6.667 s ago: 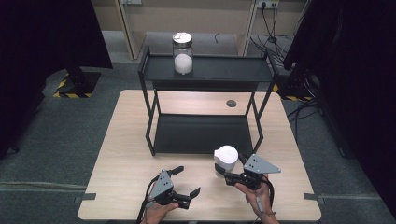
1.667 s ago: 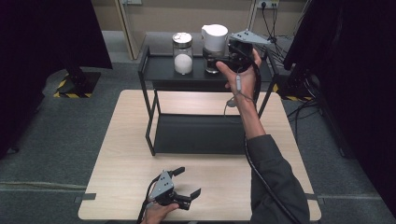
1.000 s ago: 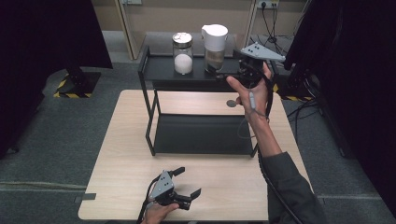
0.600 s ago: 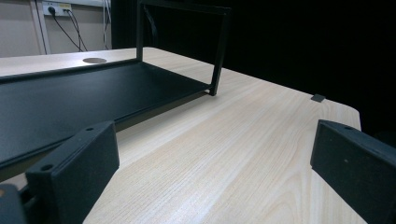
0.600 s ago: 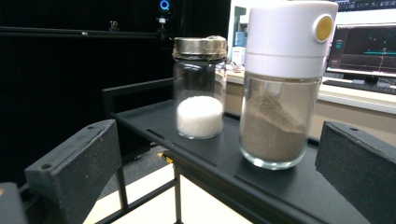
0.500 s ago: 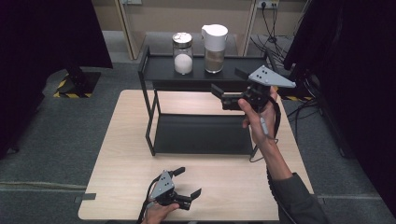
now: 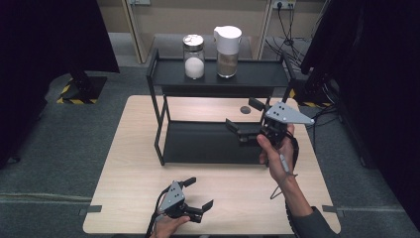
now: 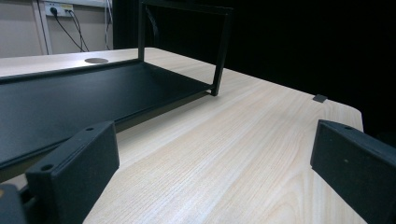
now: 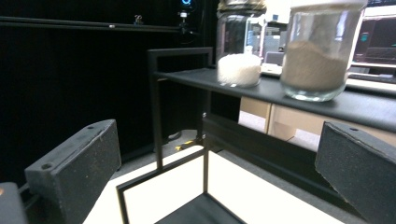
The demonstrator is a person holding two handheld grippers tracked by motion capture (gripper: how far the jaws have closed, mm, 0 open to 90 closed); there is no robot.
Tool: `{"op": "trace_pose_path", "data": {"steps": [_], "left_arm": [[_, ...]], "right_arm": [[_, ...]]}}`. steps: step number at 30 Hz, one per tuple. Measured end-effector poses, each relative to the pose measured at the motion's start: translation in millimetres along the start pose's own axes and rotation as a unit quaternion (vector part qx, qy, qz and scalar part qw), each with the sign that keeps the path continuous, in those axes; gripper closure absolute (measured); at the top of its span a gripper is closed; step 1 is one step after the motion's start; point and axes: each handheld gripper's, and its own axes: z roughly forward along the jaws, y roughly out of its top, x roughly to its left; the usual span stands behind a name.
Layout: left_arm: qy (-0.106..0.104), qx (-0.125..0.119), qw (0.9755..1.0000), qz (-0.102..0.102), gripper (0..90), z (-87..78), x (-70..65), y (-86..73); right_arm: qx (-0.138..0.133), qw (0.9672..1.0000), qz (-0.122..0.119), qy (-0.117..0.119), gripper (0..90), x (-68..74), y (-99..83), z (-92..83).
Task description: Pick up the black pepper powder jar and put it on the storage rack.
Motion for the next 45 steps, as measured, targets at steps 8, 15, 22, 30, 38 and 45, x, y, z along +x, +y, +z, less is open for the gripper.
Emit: {"op": "trace_pose_path", "data": {"steps": [8, 15, 22, 30, 38, 45], "left_arm": [[0.001, -0.002, 1.0000, 0.001, 0.4, -0.2, -0.3, -0.3], [0.002, -0.002, 1.0000, 0.001, 0.4, -0.1, -0.6, -0.4], [0.004, -0.002, 1.0000, 0.001, 0.4, -0.4, -0.4, -0.5], [0.005, -0.002, 1.0000, 0.002, 0.4, -0.7, -0.4, -0.3], [0.006, -0.003, 1.0000, 0.003, 0.4, -1.5, -0.1, 0.0], [0.008, -0.004, 1.0000, 0.002, 0.4, -1.7, 0.0, 0.0]], "right_arm": [[0.014, 0.9999, -0.009, 0.002, 0.4, 12.1, -23.9, -14.1], [0.031, 0.9995, -0.003, 0.010, 0.6, 19.5, -53.2, -24.7], [0.044, 0.9987, 0.022, 0.012, 0.7, 24.0, -83.3, -32.6], [0.049, 0.9979, 0.041, 0.014, 0.8, 27.5, -111.0, -40.2], [0.053, 0.9972, 0.047, 0.020, 0.8, 30.6, -136.4, -41.1], [0.053, 0.9967, 0.056, 0.025, 1.0, 32.5, -155.0, -45.5]]}}
